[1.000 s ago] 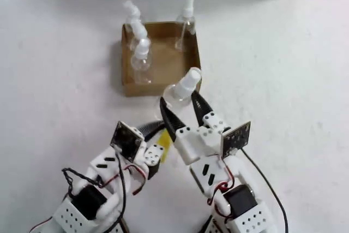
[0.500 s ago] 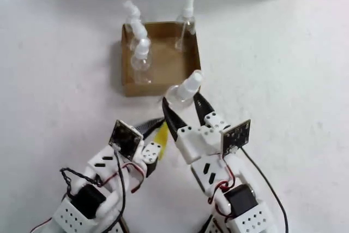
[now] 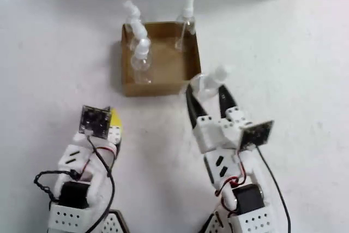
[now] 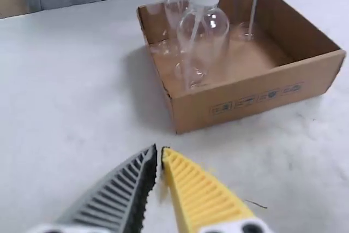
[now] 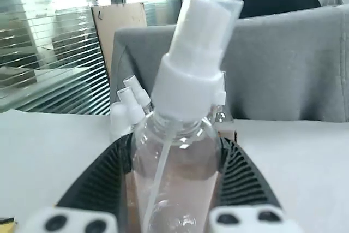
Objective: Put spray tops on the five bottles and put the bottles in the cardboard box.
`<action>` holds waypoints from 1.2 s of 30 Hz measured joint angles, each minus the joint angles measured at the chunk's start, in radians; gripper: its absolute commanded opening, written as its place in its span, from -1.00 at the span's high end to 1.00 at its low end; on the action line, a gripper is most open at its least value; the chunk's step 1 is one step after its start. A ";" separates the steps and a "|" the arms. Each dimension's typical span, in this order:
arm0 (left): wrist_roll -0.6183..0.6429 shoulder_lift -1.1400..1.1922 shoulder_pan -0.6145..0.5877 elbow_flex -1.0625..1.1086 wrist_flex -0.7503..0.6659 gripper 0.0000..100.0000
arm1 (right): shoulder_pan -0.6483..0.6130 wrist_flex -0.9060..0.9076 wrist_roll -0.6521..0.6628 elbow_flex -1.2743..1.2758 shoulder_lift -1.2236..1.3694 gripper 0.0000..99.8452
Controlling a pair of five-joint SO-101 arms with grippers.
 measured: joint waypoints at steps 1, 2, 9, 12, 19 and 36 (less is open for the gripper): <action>0.000 0.000 -0.009 0.000 0.006 0.96 | 0.003 0.000 0.000 -0.006 0.003 0.97; 0.000 0.000 -0.012 0.000 0.018 0.96 | 0.005 -0.009 0.000 -0.008 0.005 0.97; -0.006 0.000 -0.021 0.000 0.121 0.96 | 0.014 -0.121 0.072 -0.014 0.005 0.97; -0.006 0.000 -0.023 0.000 0.150 0.96 | 0.014 -0.135 0.081 -0.014 0.005 0.97; -0.006 0.000 -0.023 0.000 0.196 0.96 | 0.012 -0.147 0.147 -0.212 0.227 0.97; -0.146 0.000 -0.023 0.000 0.253 0.96 | 0.012 -0.500 0.149 -0.437 0.988 0.97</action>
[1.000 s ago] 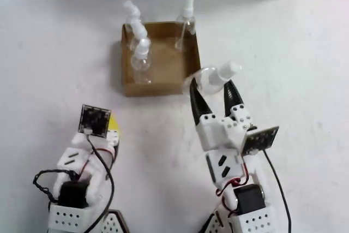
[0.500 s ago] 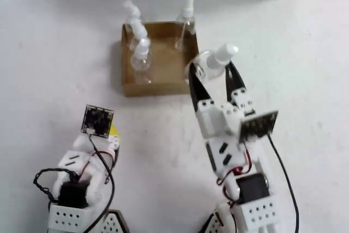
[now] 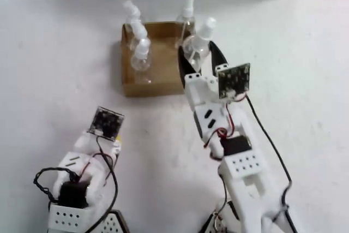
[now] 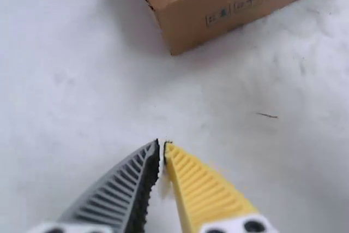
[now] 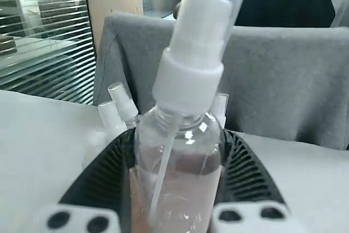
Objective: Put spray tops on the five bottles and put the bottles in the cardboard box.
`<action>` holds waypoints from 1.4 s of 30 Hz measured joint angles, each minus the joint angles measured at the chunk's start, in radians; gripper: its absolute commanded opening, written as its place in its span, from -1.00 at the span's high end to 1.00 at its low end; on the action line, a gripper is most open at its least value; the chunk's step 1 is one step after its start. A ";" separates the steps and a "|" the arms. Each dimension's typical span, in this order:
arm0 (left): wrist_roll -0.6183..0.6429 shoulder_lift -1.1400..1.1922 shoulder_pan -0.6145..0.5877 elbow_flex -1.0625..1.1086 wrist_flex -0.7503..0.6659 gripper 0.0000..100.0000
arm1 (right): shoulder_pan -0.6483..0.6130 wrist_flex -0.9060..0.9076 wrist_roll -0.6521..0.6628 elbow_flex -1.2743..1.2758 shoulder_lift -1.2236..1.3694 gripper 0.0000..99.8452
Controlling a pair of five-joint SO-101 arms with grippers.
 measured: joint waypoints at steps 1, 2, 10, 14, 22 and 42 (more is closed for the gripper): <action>-0.026 0.000 0.000 0.000 0.008 0.96 | 0.000 -0.025 0.000 -0.003 0.037 0.97; -0.044 0.000 0.000 0.000 0.012 0.96 | 0.000 -0.046 0.000 -0.012 0.074 0.97; -0.072 0.000 0.000 0.000 0.017 0.96 | 0.032 -0.118 0.000 -0.169 0.387 0.97; -0.072 0.000 0.000 0.000 0.017 0.96 | 0.077 -0.118 0.000 -0.265 0.534 0.97; -0.074 0.000 0.000 0.000 0.017 0.96 | 0.087 -0.120 0.002 -0.416 0.758 0.97; -0.075 0.000 0.000 0.000 0.017 0.96 | 0.084 -0.226 0.002 -0.486 0.875 0.97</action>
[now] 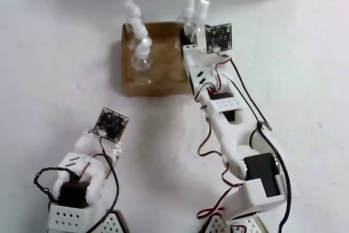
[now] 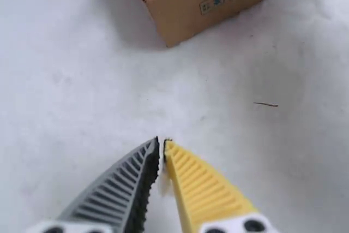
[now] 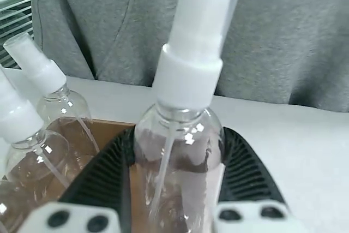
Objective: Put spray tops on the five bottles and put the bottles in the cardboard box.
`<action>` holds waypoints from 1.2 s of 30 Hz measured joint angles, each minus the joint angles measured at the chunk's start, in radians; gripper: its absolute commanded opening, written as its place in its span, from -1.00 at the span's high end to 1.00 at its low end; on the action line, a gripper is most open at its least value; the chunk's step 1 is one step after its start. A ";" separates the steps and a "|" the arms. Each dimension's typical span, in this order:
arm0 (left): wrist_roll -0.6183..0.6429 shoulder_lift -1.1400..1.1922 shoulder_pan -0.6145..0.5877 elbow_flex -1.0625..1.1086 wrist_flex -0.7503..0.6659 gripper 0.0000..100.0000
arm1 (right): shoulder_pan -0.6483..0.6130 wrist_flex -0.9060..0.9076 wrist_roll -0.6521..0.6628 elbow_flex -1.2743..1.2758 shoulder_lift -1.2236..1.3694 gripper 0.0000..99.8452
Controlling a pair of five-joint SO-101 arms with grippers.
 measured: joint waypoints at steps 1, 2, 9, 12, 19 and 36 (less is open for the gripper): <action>0.000 0.000 0.000 0.000 0.000 0.96 | 0.000 -0.012 0.000 0.015 -0.008 0.97; 0.000 0.000 0.000 0.000 0.000 0.96 | 0.000 -0.020 0.000 0.031 -0.018 0.97; -0.003 0.000 0.000 0.000 0.000 0.96 | -0.031 -0.032 0.000 0.098 -0.068 0.97; -0.003 0.000 0.000 0.000 0.000 0.96 | -0.032 -0.032 0.000 0.100 -0.068 0.97; -0.003 0.000 0.000 0.000 0.000 0.96 | -0.032 -0.032 0.000 0.100 -0.068 0.97; -0.003 0.000 0.000 0.000 0.000 0.96 | -0.031 -0.164 0.008 0.100 0.083 0.97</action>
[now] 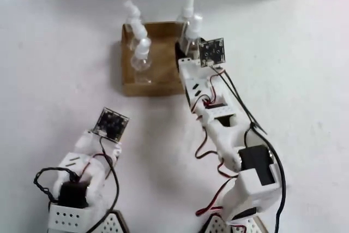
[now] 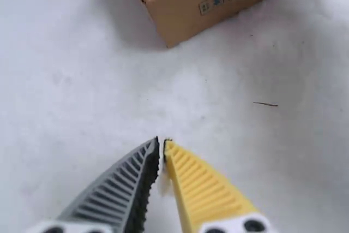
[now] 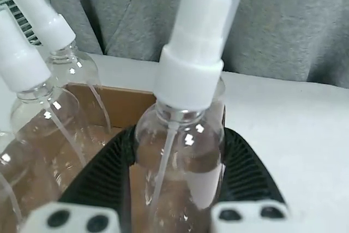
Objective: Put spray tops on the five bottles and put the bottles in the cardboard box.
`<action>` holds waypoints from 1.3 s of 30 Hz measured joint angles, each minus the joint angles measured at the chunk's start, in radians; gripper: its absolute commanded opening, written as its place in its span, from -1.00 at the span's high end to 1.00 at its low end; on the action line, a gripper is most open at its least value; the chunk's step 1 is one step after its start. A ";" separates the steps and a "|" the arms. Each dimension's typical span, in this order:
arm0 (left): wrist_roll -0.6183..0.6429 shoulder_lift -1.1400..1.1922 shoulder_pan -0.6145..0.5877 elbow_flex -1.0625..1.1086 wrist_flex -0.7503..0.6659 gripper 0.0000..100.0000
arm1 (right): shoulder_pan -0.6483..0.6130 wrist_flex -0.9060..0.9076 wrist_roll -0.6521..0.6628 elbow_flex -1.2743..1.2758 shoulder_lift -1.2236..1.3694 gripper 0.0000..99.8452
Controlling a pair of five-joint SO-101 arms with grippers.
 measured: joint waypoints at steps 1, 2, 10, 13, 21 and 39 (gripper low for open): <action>0.000 0.000 0.000 0.000 0.000 0.96 | 0.000 -0.002 0.000 0.000 0.005 0.97; 0.000 0.000 0.000 0.000 0.000 0.96 | 0.000 -0.002 0.000 0.000 0.009 0.97; 0.000 0.000 0.000 0.000 0.000 0.96 | 0.000 -0.002 0.000 0.000 0.052 0.97; 0.000 0.000 0.000 0.000 0.000 0.96 | 0.000 -0.002 0.000 0.000 0.057 0.97; 0.000 0.000 0.000 0.000 0.000 0.96 | -0.002 -0.003 0.000 0.025 0.057 0.97; 0.000 0.000 0.000 0.000 0.000 0.96 | -0.002 -0.003 0.000 0.025 0.057 0.97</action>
